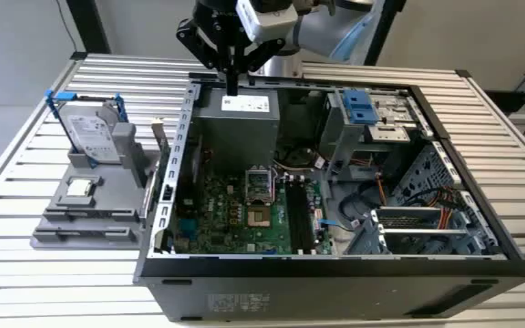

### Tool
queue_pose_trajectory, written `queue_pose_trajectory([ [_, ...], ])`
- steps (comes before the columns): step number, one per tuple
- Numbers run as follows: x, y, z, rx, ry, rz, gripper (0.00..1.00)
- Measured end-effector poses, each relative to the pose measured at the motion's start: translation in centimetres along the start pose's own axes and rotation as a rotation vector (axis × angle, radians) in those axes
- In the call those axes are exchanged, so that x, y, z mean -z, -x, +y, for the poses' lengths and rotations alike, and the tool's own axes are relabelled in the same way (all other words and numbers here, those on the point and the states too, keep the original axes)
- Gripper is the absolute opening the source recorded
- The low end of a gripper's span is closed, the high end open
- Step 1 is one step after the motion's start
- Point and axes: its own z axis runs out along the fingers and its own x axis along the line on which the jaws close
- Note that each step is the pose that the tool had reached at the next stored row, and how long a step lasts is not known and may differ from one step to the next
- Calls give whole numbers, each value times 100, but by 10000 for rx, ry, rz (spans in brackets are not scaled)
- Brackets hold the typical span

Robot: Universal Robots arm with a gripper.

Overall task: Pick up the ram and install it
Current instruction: 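Reach for the ram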

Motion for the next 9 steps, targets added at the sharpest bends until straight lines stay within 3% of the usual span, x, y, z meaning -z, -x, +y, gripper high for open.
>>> queue_pose_trajectory([
  [9,2,0,0,0,2,-1,0],
])
